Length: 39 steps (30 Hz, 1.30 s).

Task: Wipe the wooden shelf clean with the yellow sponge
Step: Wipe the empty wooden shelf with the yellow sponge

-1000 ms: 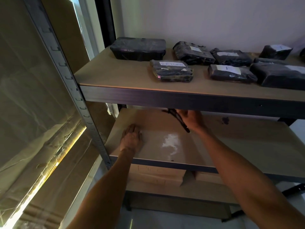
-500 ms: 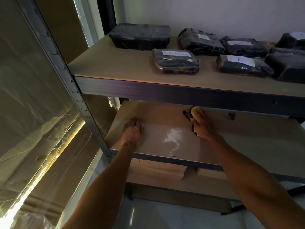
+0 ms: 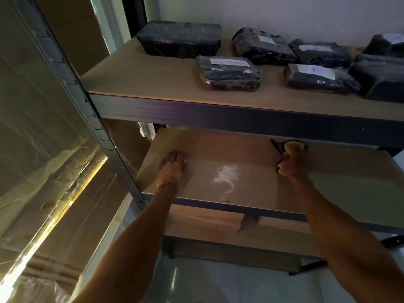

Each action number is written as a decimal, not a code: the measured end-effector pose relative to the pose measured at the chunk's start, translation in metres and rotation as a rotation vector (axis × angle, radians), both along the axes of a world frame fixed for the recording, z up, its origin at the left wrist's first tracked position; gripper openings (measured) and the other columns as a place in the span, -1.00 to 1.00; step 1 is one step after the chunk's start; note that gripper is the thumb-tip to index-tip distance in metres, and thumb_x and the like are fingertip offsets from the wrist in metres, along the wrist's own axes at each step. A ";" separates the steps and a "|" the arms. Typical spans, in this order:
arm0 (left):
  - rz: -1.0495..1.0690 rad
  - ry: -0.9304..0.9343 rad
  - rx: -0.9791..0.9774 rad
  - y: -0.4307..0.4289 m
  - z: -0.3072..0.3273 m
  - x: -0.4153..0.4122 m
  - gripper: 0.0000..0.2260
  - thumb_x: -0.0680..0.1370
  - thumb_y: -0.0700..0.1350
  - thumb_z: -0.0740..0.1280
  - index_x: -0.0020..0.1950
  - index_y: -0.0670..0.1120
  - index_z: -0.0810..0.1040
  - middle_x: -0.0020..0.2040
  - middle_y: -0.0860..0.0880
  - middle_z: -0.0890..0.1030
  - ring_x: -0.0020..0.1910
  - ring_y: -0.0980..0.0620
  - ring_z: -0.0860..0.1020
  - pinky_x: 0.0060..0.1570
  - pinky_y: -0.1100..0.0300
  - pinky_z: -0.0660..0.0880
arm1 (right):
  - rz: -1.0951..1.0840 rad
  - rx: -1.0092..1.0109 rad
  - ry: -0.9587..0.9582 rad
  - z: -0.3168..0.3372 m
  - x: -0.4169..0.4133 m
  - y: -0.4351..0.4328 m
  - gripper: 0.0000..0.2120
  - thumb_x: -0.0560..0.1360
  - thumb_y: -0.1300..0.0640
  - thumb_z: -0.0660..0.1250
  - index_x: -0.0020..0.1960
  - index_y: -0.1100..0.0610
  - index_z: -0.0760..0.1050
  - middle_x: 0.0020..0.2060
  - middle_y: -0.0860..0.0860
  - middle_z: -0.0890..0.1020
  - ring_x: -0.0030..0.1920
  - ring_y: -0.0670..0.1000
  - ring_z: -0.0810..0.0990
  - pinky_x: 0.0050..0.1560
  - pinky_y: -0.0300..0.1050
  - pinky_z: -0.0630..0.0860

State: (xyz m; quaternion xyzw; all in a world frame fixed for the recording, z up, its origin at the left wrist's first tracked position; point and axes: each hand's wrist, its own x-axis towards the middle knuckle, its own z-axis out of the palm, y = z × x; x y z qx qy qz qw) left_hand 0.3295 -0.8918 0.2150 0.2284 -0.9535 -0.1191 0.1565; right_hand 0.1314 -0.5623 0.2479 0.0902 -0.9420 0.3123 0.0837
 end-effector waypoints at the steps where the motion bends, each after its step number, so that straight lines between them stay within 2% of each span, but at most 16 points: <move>1: -0.001 -0.004 -0.006 0.000 0.000 0.000 -0.69 0.66 -0.04 0.16 0.36 -0.11 0.47 0.35 -0.13 0.49 0.28 -0.16 0.46 0.33 -0.02 0.37 | 0.001 0.081 -0.007 -0.009 -0.005 0.001 -0.69 0.37 0.19 0.12 0.08 0.23 0.45 0.19 0.32 0.44 0.19 0.36 0.43 0.23 0.13 0.34; 3: -0.006 -0.006 -0.017 -0.001 0.000 0.000 -0.70 0.66 -0.05 0.16 0.34 -0.12 0.48 0.34 -0.14 0.50 0.27 -0.17 0.47 0.32 -0.02 0.38 | 0.036 0.185 0.005 -0.019 -0.002 -0.013 -0.62 0.40 0.21 0.18 0.20 0.22 0.44 0.26 0.29 0.42 0.23 0.33 0.42 0.25 0.10 0.33; 6: -0.026 -0.007 -0.010 -0.004 -0.003 -0.001 -0.69 0.65 -0.06 0.18 0.33 -0.14 0.48 0.35 -0.17 0.50 0.29 -0.20 0.46 0.35 -0.04 0.36 | 0.253 0.106 -0.077 -0.023 0.018 -0.040 -0.44 0.39 0.36 0.27 0.38 0.13 0.41 0.31 0.22 0.46 0.27 0.25 0.44 0.29 0.00 0.35; 9: -0.031 -0.003 0.007 -0.005 -0.005 -0.002 -0.67 0.64 -0.06 0.19 0.36 -0.14 0.47 0.36 -0.18 0.50 0.30 -0.21 0.46 0.37 -0.05 0.35 | 0.403 0.036 -0.087 -0.028 0.031 -0.047 -0.51 0.52 0.29 0.23 0.43 0.08 0.39 0.38 0.16 0.44 0.36 0.19 0.42 0.42 -0.04 0.30; 12: -0.021 -0.003 0.010 -0.004 -0.003 -0.001 -0.67 0.65 -0.05 0.17 0.36 -0.13 0.47 0.36 -0.17 0.49 0.28 -0.20 0.46 0.35 -0.05 0.37 | 0.307 -0.008 0.061 -0.024 0.032 -0.033 -0.60 0.57 0.27 0.19 0.40 0.18 0.42 0.42 0.19 0.40 0.43 0.17 0.34 0.45 -0.20 0.14; 14: -0.017 0.004 0.017 -0.003 -0.001 0.000 -0.69 0.64 -0.05 0.17 0.33 -0.13 0.48 0.33 -0.17 0.51 0.23 -0.21 0.48 0.31 -0.05 0.40 | 0.266 -0.005 0.148 -0.016 0.033 -0.020 -0.61 0.60 0.16 0.14 0.39 0.19 0.42 0.43 0.18 0.38 0.45 0.17 0.31 0.43 -0.24 0.10; 17: -0.016 -0.005 0.023 -0.002 0.000 0.000 -0.71 0.64 -0.04 0.16 0.30 -0.12 0.48 0.29 -0.16 0.51 0.19 -0.20 0.49 0.27 -0.05 0.41 | 0.185 -0.001 0.057 -0.007 0.033 -0.012 -0.59 0.64 -0.04 0.11 0.40 0.15 0.38 0.38 0.17 0.43 0.36 0.20 0.40 0.35 -0.04 0.29; 19: -0.014 -0.009 0.035 -0.002 0.002 0.001 -0.70 0.65 -0.04 0.16 0.32 -0.11 0.47 0.31 -0.15 0.50 0.22 -0.20 0.48 0.29 -0.06 0.40 | 0.055 -0.010 0.048 -0.006 0.028 -0.011 -0.55 0.63 -0.05 0.13 0.42 0.17 0.34 0.34 0.22 0.46 0.30 0.24 0.44 0.30 0.05 0.36; 21: -0.011 -0.004 0.039 0.000 0.003 0.002 -0.70 0.66 -0.03 0.15 0.34 -0.09 0.46 0.33 -0.14 0.49 0.24 -0.19 0.48 0.31 -0.07 0.40 | -0.106 0.080 0.023 -0.003 0.025 -0.009 -0.50 0.61 -0.05 0.14 0.41 0.26 0.31 0.31 0.28 0.47 0.27 0.29 0.46 0.28 0.12 0.40; 23: -0.017 0.006 0.033 0.001 0.004 0.003 -0.70 0.66 -0.03 0.14 0.34 -0.09 0.47 0.32 -0.14 0.50 0.24 -0.18 0.48 0.31 -0.07 0.40 | -0.199 0.155 -0.054 -0.002 0.023 -0.009 -0.48 0.59 -0.11 0.13 0.31 0.29 0.40 0.22 0.29 0.53 0.18 0.29 0.53 0.18 0.11 0.47; 26: -0.022 0.015 0.032 0.001 0.004 0.004 -0.69 0.67 -0.03 0.13 0.34 -0.09 0.47 0.31 -0.14 0.51 0.24 -0.17 0.48 0.32 -0.07 0.40 | -0.138 0.193 -0.053 0.001 0.024 -0.012 -0.57 0.53 -0.13 0.18 0.06 0.23 0.55 0.00 0.22 0.63 0.00 0.25 0.59 0.01 0.03 0.52; 29: -0.018 0.010 0.031 0.001 0.004 0.004 -0.69 0.67 -0.03 0.12 0.34 -0.09 0.48 0.31 -0.14 0.52 0.23 -0.17 0.49 0.32 -0.06 0.40 | -0.072 0.064 -0.098 0.005 0.025 -0.014 -0.72 0.48 -0.04 0.28 0.00 0.17 0.50 -0.08 0.15 0.59 -0.06 0.19 0.56 -0.04 -0.01 0.48; 32: -0.022 0.014 0.035 0.001 0.003 0.004 -0.70 0.67 -0.03 0.13 0.32 -0.10 0.48 0.32 -0.14 0.51 0.23 -0.18 0.48 0.31 -0.05 0.40 | -0.042 -0.082 -0.158 0.012 0.025 -0.014 -0.76 0.46 0.03 0.33 0.01 0.14 0.38 -0.09 0.07 0.51 -0.09 0.11 0.49 -0.08 -0.05 0.40; 34: -0.022 0.013 0.036 0.000 0.003 0.003 -0.71 0.67 -0.03 0.13 0.32 -0.10 0.48 0.31 -0.15 0.51 0.23 -0.18 0.48 0.30 -0.05 0.40 | -0.044 -0.150 -0.157 0.016 0.025 -0.013 -0.74 0.42 0.10 0.39 -0.02 0.12 0.34 -0.10 0.05 0.48 -0.09 0.10 0.48 -0.10 -0.08 0.35; 36: -0.028 0.011 0.040 -0.001 0.003 0.003 -0.71 0.67 -0.03 0.13 0.31 -0.10 0.48 0.30 -0.15 0.51 0.22 -0.18 0.48 0.29 -0.05 0.42 | -0.076 -0.258 -0.169 0.019 0.023 -0.012 -0.64 0.35 0.13 0.48 0.02 0.10 0.35 -0.07 0.02 0.49 -0.05 0.09 0.51 -0.06 -0.05 0.43; 39: -0.025 0.013 0.057 -0.002 0.003 0.004 -0.71 0.67 0.00 0.12 0.33 -0.07 0.46 0.31 -0.12 0.50 0.24 -0.16 0.47 0.29 -0.06 0.43 | -0.102 -0.345 -0.302 0.025 0.020 -0.011 -0.60 0.32 0.07 0.52 0.07 0.11 0.45 -0.04 0.01 0.55 -0.03 0.07 0.54 0.00 -0.03 0.46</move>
